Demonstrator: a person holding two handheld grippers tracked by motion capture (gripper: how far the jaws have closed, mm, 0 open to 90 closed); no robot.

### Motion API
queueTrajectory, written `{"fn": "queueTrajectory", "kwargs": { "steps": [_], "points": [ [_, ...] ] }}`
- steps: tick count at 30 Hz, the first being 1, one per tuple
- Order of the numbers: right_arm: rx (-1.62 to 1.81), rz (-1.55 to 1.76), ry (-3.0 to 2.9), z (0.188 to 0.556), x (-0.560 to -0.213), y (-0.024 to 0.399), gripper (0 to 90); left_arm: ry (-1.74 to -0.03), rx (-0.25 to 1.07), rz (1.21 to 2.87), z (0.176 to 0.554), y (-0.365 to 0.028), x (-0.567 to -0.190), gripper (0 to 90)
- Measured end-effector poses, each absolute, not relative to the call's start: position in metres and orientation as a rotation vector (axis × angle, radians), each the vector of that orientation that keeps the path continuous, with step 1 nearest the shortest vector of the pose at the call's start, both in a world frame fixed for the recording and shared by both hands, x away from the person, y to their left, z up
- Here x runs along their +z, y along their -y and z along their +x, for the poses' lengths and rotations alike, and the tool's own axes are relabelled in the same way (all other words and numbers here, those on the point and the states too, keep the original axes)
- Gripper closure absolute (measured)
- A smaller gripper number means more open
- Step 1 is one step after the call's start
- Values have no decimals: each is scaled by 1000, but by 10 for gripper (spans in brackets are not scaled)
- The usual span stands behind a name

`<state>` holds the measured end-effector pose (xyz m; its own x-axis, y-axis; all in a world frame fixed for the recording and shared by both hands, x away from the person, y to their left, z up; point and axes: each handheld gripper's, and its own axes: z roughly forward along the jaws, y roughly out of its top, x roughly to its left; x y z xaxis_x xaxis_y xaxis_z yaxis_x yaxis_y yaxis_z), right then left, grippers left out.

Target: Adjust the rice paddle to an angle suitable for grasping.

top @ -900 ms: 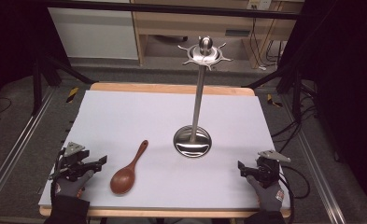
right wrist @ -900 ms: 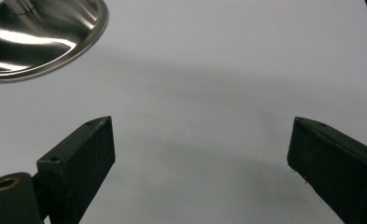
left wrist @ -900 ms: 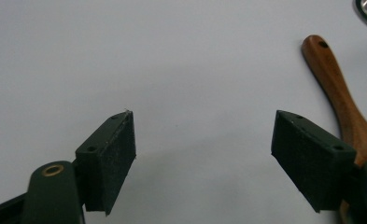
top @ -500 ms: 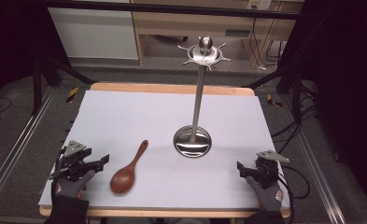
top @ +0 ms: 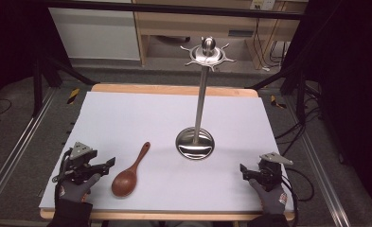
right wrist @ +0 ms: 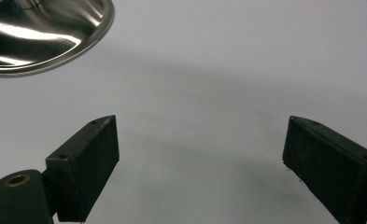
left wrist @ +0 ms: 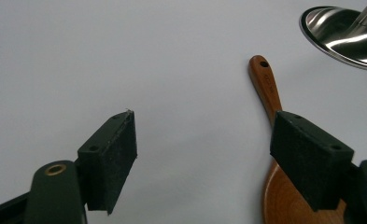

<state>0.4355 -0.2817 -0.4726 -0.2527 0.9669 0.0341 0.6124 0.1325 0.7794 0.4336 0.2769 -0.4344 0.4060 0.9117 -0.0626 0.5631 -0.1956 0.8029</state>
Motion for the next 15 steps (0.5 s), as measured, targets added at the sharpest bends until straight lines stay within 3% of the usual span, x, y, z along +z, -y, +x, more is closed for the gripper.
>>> {"fn": "queueTrajectory", "kwargs": {
  "steps": [15],
  "points": [
    [952, 1501, -1927, 435, -473, 280, 114, -1211, 538, 1922, 430, -258, -425, 238]
  ]
}}
